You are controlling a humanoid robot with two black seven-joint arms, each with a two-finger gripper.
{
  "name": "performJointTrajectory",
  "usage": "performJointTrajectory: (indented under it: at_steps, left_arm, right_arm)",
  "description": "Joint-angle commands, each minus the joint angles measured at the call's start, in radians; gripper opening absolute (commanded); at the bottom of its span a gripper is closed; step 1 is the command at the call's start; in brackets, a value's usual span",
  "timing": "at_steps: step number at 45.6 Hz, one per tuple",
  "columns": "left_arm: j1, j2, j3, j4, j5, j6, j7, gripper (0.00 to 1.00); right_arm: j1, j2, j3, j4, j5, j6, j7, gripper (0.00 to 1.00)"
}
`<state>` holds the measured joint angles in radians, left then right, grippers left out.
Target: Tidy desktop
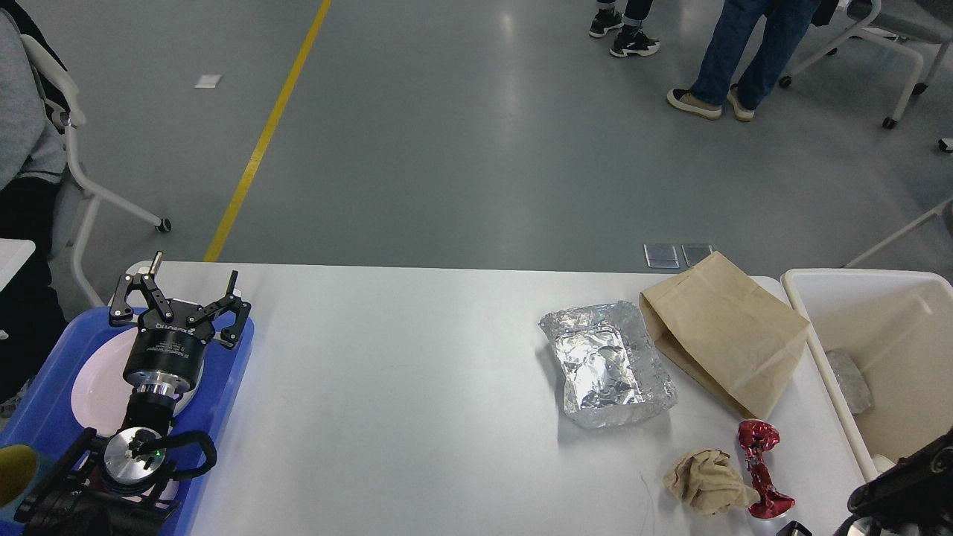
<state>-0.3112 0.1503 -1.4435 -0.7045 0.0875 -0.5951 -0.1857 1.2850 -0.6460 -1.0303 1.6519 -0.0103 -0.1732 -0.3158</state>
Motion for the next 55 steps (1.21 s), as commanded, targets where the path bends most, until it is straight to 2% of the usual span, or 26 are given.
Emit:
performJointTrajectory:
  at_steps: [1,33,40,41,44,46,53,55]
  left_arm:
    - [0.0,0.0,0.0,-0.001,0.0,0.0,0.0,0.96]
    - [0.0,0.0,0.0,0.0,0.0,0.0,0.0,0.96]
    - [0.0,0.0,0.0,0.0,0.0,0.0,0.0,0.96]
    - [0.001,0.0,0.0,-0.001,0.002,0.0,0.0,0.96]
    - [0.0,0.0,0.0,-0.001,0.0,0.0,0.0,0.96]
    - [0.0,0.0,0.0,0.0,0.0,0.0,0.0,0.96]
    - [0.0,0.0,0.0,0.0,0.0,0.0,0.0,0.96]
    - [0.0,0.0,0.0,-0.001,0.0,0.0,0.0,0.96]
  right_arm:
    - [-0.015,-0.015,0.047,0.019,0.004,-0.008,0.0,0.97]
    - [-0.113,0.014,0.108,-0.001,0.001,-0.017,0.001,0.98]
    - [-0.165,0.043,0.156,-0.037,0.003,-0.068,0.0,0.95]
    - [-0.17,0.048,0.157,-0.04,0.001,-0.074,0.001,0.89]
    - [-0.174,0.066,0.156,-0.041,0.001,-0.074,0.001,0.57]
    - [-0.174,0.069,0.156,-0.041,0.001,-0.071,0.001,0.42]
    - [-0.174,0.057,0.156,-0.04,0.004,-0.071,0.0,0.08]
    - [-0.164,0.039,0.156,-0.038,0.013,-0.069,0.0,0.04]
